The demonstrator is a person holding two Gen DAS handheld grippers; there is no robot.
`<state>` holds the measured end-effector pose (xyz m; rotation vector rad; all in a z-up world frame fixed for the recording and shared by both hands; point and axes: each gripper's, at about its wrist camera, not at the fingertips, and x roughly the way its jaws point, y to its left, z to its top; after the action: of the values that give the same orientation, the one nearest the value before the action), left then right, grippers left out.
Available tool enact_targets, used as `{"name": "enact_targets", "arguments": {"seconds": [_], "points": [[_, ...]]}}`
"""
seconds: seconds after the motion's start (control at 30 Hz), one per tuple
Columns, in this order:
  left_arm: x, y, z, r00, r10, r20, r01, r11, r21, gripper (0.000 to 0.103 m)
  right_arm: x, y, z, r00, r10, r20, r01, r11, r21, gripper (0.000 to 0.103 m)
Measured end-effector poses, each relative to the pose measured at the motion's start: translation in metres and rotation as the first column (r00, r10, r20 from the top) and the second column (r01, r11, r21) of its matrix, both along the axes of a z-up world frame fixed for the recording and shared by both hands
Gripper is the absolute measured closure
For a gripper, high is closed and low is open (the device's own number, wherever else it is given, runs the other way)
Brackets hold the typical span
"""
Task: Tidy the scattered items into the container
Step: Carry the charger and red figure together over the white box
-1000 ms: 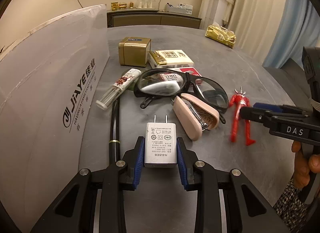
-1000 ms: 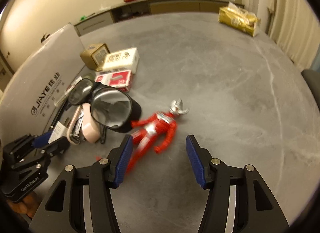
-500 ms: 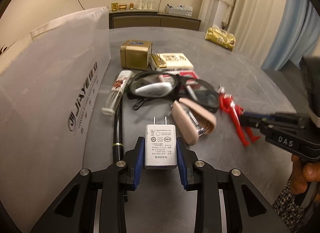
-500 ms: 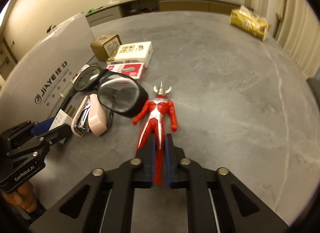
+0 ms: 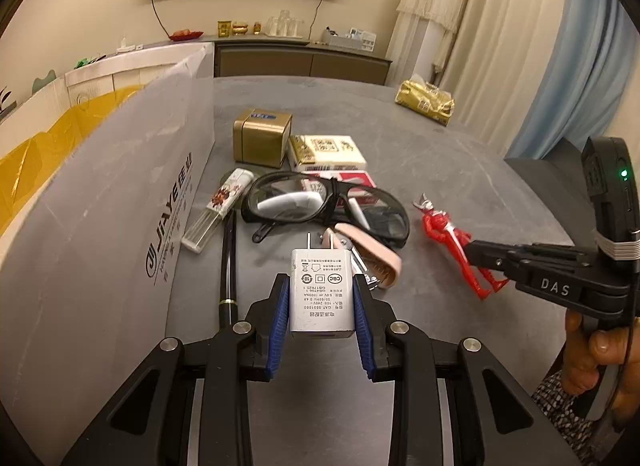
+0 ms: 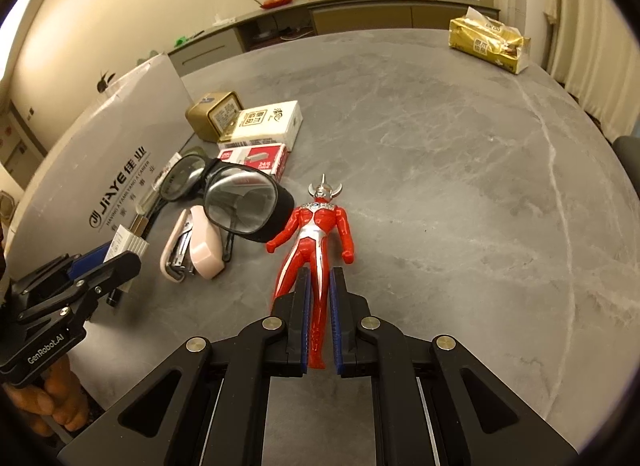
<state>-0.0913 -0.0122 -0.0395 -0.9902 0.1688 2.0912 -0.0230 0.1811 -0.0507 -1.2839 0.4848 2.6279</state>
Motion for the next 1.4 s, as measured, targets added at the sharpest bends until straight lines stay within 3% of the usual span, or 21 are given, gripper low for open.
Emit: {"name": "enact_targets", "arguments": {"seconds": [0.3, 0.63, 1.17, 1.4], "points": [[0.007, -0.005, 0.017, 0.999, -0.013, -0.045, 0.016, 0.999, 0.051, 0.072, 0.005, -0.007, 0.015, 0.999, 0.021, -0.051, -0.02, 1.0, 0.01, 0.094], [0.02, -0.01, 0.028, 0.996, -0.004, -0.088, 0.007, 0.999, 0.032, 0.072, 0.014, -0.022, 0.033, 0.995, 0.048, -0.093, -0.046, 0.999, 0.029, 0.094], [0.053, -0.052, 0.075, 0.988, 0.049, -0.146, -0.033, 0.993, 0.113, 0.072, 0.036, -0.06, 0.074, 0.98, 0.098, -0.175, -0.082, 0.992, 0.1, 0.094], [0.061, -0.07, 0.082, 0.987, 0.074, -0.145, -0.055, 0.989, 0.134, 0.072, 0.041, -0.074, 0.09, 0.973, 0.115, -0.202, -0.09, 0.988, 0.129, 0.094]]}}
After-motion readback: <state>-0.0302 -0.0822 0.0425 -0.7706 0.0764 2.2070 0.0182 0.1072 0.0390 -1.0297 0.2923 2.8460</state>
